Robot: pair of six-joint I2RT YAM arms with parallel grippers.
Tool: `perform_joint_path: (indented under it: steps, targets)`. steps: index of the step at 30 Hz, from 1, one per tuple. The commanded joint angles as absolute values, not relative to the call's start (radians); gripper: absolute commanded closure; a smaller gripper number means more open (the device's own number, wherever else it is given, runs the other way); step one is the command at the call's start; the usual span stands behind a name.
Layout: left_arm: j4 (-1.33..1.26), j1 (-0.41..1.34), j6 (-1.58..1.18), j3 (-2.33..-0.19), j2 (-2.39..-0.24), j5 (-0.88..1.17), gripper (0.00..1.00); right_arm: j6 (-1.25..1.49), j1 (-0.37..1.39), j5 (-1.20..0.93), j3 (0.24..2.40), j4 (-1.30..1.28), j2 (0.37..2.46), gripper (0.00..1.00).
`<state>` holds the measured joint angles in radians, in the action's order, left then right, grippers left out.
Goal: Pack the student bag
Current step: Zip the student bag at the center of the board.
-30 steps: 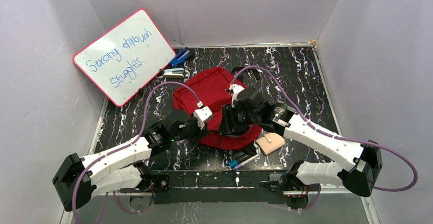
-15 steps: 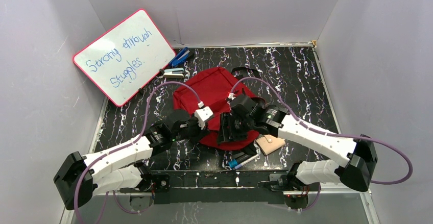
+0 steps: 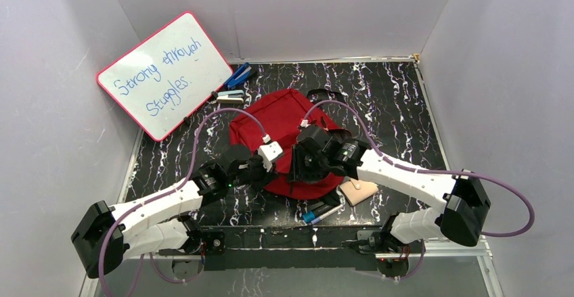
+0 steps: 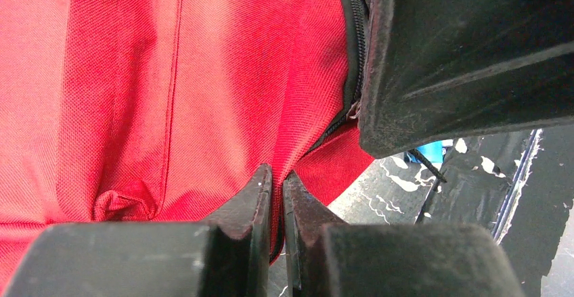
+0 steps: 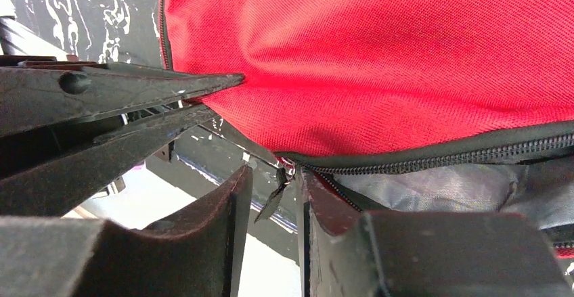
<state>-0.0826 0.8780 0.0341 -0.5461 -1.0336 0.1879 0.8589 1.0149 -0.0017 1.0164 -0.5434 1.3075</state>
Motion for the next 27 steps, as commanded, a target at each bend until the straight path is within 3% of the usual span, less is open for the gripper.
perform_joint_path:
  steps: [1,12,18,25,27]
  targets:
    - [-0.116,0.871,0.043,-0.558,-1.012,0.197,1.0,0.851,1.017,0.008,1.013,-0.507,1.313,0.63]
    - [-0.123,0.871,0.041,-0.564,-1.022,0.198,1.0,0.855,1.026,-0.006,0.969,-0.536,1.307,0.58]
    - [-0.118,0.871,0.038,-0.563,-1.014,0.194,1.0,0.869,1.032,0.051,0.943,-0.487,1.305,0.69]
    - [-0.115,0.871,0.041,-0.559,-1.009,0.19,1.0,0.87,1.037,0.089,0.916,-0.44,1.265,0.98]
    - [-0.111,0.871,0.043,-0.56,-1.006,0.188,1.0,0.865,1.037,0.112,0.912,-0.455,1.252,1.0]
